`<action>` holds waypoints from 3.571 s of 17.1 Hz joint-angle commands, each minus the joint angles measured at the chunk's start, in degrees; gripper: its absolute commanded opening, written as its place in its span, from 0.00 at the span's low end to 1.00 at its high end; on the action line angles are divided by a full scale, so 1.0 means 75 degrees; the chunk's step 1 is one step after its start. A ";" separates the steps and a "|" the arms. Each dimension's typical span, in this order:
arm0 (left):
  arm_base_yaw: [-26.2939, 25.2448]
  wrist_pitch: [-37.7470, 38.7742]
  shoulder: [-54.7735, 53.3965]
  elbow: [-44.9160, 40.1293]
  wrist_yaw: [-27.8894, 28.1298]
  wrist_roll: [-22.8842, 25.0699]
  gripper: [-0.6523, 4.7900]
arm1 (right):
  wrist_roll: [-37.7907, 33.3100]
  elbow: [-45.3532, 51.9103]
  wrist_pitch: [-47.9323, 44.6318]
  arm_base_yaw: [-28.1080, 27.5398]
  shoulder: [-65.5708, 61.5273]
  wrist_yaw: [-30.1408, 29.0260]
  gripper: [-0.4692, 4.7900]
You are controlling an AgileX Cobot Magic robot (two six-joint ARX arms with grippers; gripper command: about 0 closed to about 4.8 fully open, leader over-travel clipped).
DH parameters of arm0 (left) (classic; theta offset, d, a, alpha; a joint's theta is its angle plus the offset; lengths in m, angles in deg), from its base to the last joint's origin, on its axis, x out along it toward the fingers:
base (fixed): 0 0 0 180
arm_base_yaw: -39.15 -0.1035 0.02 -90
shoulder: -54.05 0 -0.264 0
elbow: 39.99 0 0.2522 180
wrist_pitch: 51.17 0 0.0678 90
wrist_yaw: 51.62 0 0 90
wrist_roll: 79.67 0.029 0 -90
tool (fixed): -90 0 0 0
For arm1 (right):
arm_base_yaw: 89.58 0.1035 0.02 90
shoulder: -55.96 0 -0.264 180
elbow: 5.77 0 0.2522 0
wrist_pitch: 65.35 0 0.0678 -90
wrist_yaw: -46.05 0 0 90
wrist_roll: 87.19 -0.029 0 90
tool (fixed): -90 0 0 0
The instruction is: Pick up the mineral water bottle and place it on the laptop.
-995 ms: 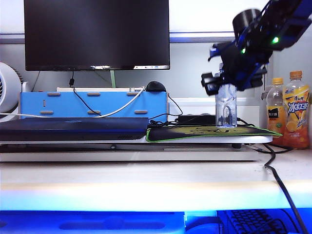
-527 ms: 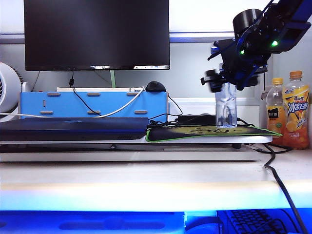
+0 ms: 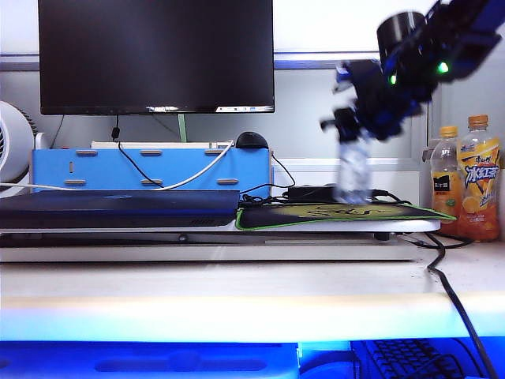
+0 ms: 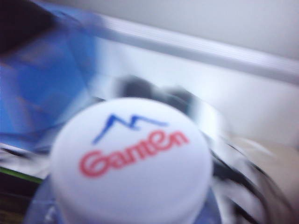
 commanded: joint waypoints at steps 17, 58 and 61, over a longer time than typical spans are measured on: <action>-0.0006 0.0047 0.0017 -0.0003 -0.0050 0.0009 0.12 | -0.0096 -0.2710 0.1218 0.3200 -0.0653 -0.2667 0.09; -0.0003 0.0047 0.0017 -0.0003 -0.0047 0.0012 0.12 | 0.1533 -0.4765 0.6269 0.3439 0.5898 0.0898 0.08; -0.0003 0.0047 0.0017 -0.0003 -0.0047 0.0012 0.12 | 0.1533 -0.4762 0.8032 0.3439 0.7018 0.1824 0.08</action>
